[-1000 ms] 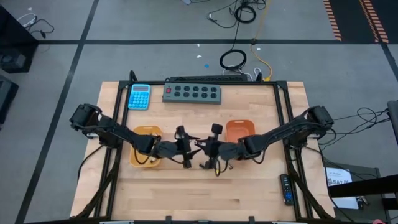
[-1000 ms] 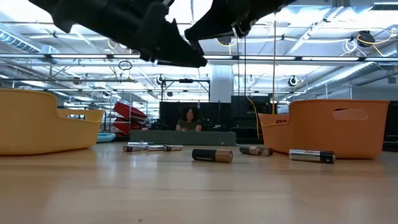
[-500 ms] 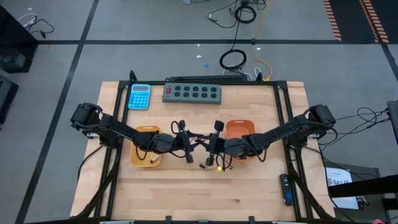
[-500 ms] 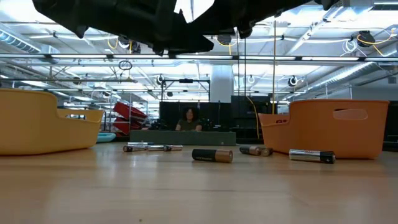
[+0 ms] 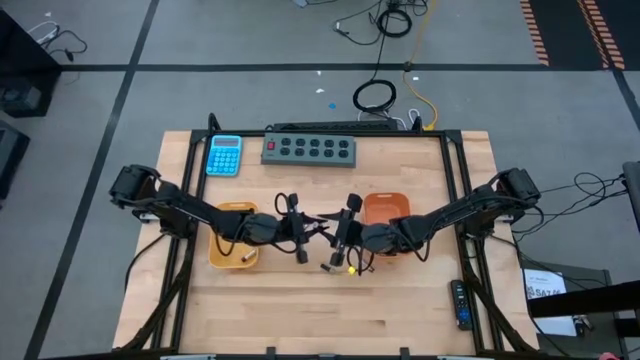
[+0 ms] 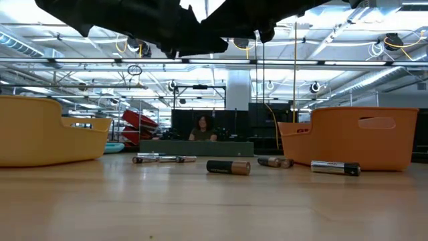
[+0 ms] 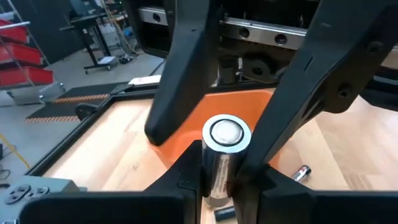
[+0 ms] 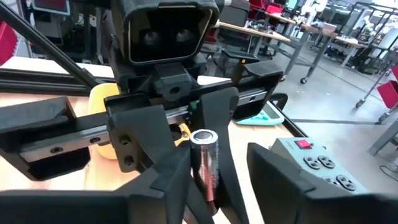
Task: Sort batteries
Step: Put the silver battery into the yellow bin
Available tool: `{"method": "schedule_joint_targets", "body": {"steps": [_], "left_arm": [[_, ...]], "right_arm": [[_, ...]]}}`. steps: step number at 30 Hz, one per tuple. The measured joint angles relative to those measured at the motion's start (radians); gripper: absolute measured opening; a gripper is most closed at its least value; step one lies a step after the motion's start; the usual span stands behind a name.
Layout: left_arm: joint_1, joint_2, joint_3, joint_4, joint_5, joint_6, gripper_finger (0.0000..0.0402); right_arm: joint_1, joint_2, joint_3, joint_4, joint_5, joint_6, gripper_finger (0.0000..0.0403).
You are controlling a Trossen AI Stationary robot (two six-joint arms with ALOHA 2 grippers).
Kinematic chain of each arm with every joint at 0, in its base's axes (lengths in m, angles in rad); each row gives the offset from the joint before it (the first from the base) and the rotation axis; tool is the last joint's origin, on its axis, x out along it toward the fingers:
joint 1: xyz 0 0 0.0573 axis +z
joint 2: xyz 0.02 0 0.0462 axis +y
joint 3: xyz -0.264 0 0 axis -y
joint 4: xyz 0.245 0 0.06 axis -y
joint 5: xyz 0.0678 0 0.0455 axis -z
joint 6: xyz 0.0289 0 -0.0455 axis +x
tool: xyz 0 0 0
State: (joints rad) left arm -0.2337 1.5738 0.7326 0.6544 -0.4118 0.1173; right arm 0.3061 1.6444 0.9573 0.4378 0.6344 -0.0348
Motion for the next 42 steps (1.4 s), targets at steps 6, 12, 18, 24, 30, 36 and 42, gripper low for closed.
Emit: {"method": "schedule_joint_targets", "body": {"steps": [6,12,18,24,30,36,42], "left_arm": [[0.002,-0.004,0.000,-0.065,0.007,-0.050,0.0053],[0.002,-0.041,0.000,-0.154,0.011,-0.084,0.0053],[0.002,-0.154,0.000,-0.296,0.012,-0.153,0.0053],[-0.036,-0.343,0.002,-0.718,0.200,-0.453,0.0053],[-0.127,-0.460,0.002,-1.174,0.299,-0.867,0.0062],[-0.199,-0.488,0.002,-1.493,0.309,-1.164,0.0070],[-0.217,-0.483,0.002,-1.617,0.331,-1.282,0.0072]], "right_arm": [[0.013,-0.003,-0.001,-0.031,-0.009,-0.002,0.0178],[0.031,-0.058,-0.002,-0.123,-0.004,0.036,0.0170],[0.044,-0.074,-0.002,-0.277,-0.003,0.136,0.0167],[0.044,-0.001,-0.002,-0.343,-0.053,0.202,0.0167],[0.044,0.077,-0.002,-0.259,-0.090,0.171,0.0167],[0.042,0.131,-0.002,-0.191,-0.091,0.065,0.0167],[0.016,0.135,-0.002,-0.190,-0.090,0.017,0.0167]]}}
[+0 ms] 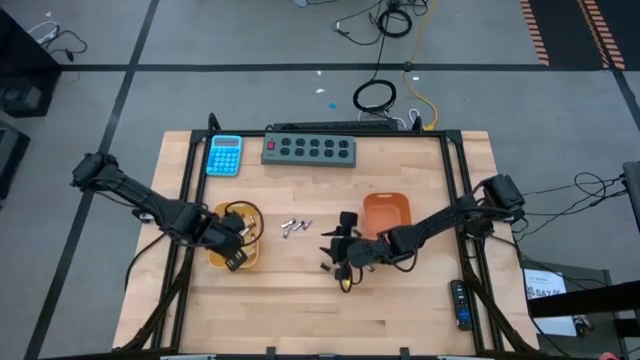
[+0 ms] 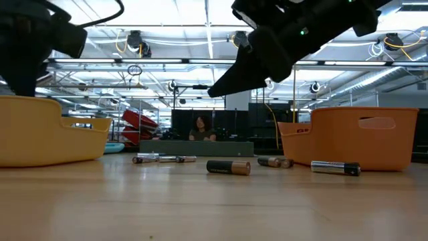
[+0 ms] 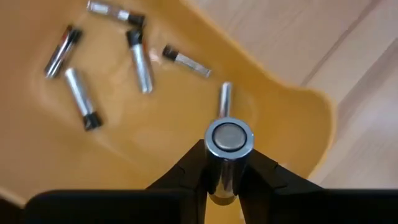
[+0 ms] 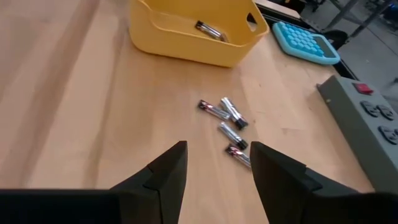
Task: Sort batteries
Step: Put the silver battery into the yellow bin
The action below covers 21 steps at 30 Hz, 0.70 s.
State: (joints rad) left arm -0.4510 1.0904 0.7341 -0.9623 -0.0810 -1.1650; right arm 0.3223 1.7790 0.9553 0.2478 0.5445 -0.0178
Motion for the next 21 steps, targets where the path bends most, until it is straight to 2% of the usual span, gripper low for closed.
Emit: {"method": "schedule_joint_targets", "body": {"steps": [4,9,13,16,21], "left_arm": [[0.000,0.000,0.000,-0.024,0.022,-0.007,0.0090],[0.000,0.002,0.000,-0.024,0.024,0.008,0.0146],[0.000,0.002,0.000,-0.007,0.025,0.103,0.0181],[0.011,0.003,-0.001,0.015,0.024,0.171,0.0188],[0.059,0.022,-0.007,0.062,0.017,0.153,0.0179]], "right_arm": [[-0.014,0.000,0.000,-0.007,-0.005,-0.002,0.0167],[-0.018,0.000,0.000,-0.013,-0.029,0.019,0.0167],[-0.013,0.000,0.000,-0.013,-0.030,0.032,0.0167],[-0.001,0.000,0.000,-0.013,-0.029,0.040,0.0167],[0.018,0.000,0.000,-0.013,-0.030,0.044,0.0167]]}}
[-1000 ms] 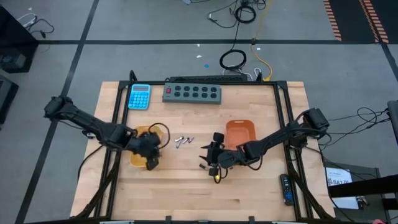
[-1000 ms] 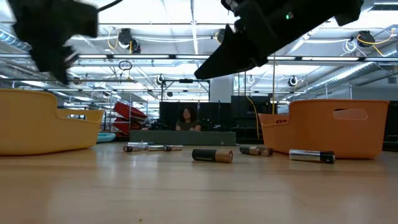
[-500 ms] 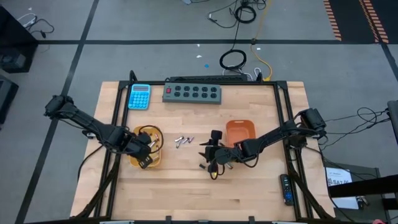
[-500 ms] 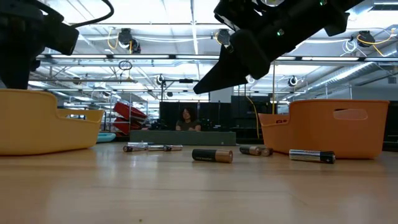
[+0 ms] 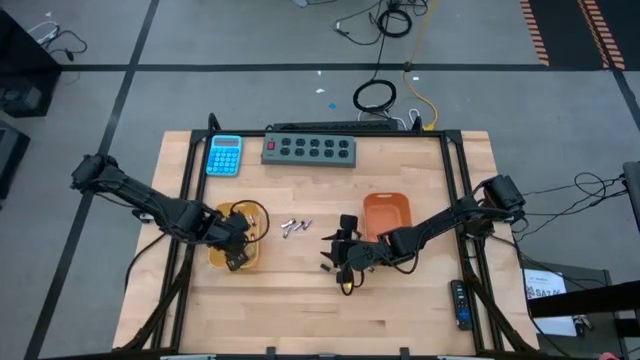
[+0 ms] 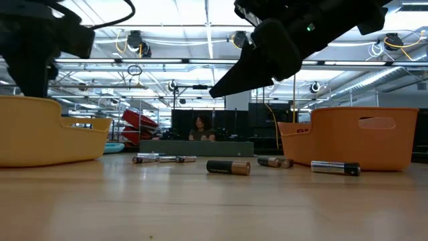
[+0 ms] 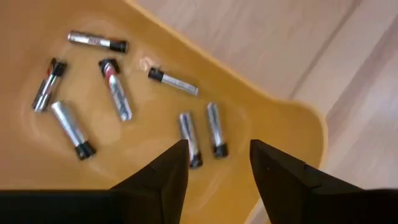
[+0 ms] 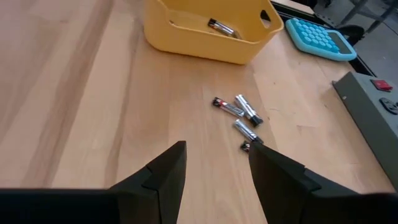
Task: Sort batteries
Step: Put the silver battery into the yellow bin
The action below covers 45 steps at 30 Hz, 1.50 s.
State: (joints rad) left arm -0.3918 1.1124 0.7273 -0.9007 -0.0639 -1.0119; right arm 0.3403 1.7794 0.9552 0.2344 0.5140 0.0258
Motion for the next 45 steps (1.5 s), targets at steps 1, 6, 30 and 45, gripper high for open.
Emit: {"method": "schedule_joint_targets", "body": {"steps": [1,6,30,45], "left_arm": [[0.009,0.008,-0.002,0.013,-0.003,0.000,0.0177],[0.036,0.065,-0.002,0.082,-0.117,0.087,0.0183],[0.265,0.421,0.189,0.334,-0.167,0.570,0.0113],[0.345,0.602,0.247,0.317,-0.119,0.653,0.0116]], "right_arm": [[0.003,0.000,0.000,0.000,0.000,0.002,0.0167],[0.014,0.000,0.000,0.000,0.001,0.015,0.0167],[0.009,0.000,0.000,0.000,0.008,0.019,0.0166],[0.009,0.003,0.001,-0.017,0.008,0.018,0.0166]]}}
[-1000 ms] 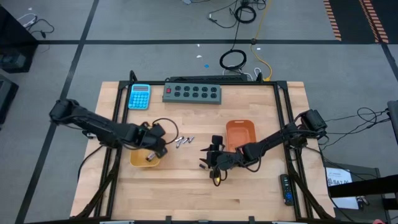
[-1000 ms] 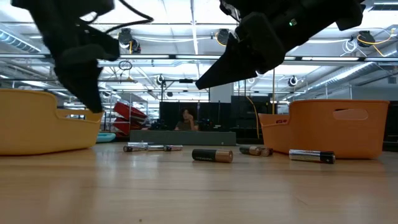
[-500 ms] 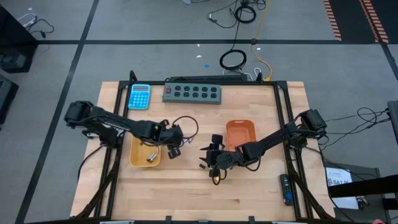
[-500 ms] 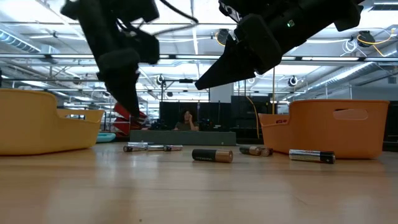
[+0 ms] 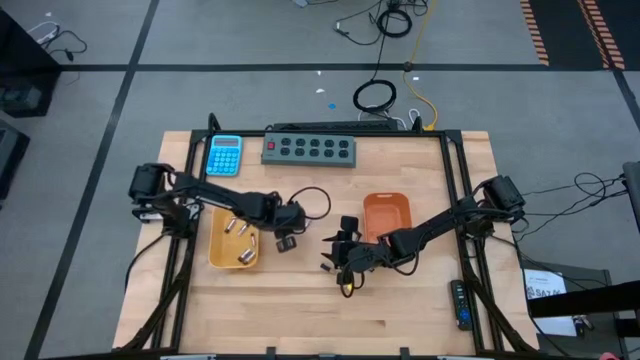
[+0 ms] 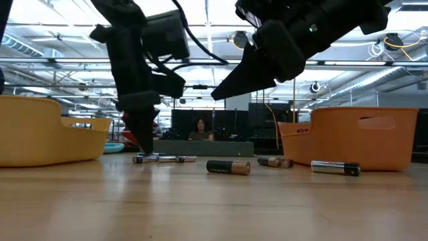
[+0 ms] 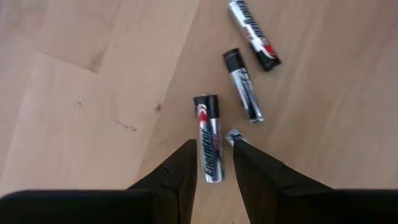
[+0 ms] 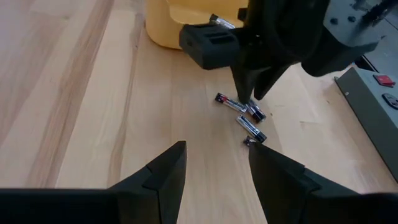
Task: Sort batteries
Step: Put the silver battery into the yellow bin
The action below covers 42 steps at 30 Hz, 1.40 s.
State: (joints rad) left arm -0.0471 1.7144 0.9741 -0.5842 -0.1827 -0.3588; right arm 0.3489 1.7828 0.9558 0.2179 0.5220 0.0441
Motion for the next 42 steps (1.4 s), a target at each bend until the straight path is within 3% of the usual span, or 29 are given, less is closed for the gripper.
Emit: {"method": "schedule_joint_targets", "body": {"steps": [14,16,20,23,25,29,36,42], "left_arm": [[0.041,0.057,0.002,0.004,0.000,0.066,0.0124],[0.046,0.061,0.003,0.006,0.008,0.113,0.0109],[0.058,0.068,0.004,0.003,0.036,0.177,0.0038],[0.057,0.053,0.008,-0.014,0.010,0.192,0.0038],[0.058,0.032,0.034,-0.116,-0.032,0.199,0.0038],[0.006,-0.102,0.123,-0.252,-0.141,0.159,0.0038],[-0.187,-0.363,0.149,-0.366,-0.186,-0.149,0.0038],[-0.415,-0.441,0.131,-0.558,-0.192,-0.519,0.0038]], "right_arm": [[0.000,0.000,0.000,-0.013,0.000,-0.003,0.0166],[0.000,0.000,0.000,-0.013,-0.001,-0.003,0.0166],[0.000,0.000,0.000,-0.013,-0.001,-0.003,0.0166],[0.000,0.000,0.000,-0.013,0.000,-0.002,0.0166],[0.000,0.000,0.000,-0.013,-0.001,0.000,0.0166],[-0.005,0.000,0.000,-0.011,0.000,0.010,0.0166],[-0.014,0.000,0.000,-0.012,0.000,0.034,0.0166],[-0.014,0.004,0.000,-0.011,0.000,0.049,0.0166]]}}
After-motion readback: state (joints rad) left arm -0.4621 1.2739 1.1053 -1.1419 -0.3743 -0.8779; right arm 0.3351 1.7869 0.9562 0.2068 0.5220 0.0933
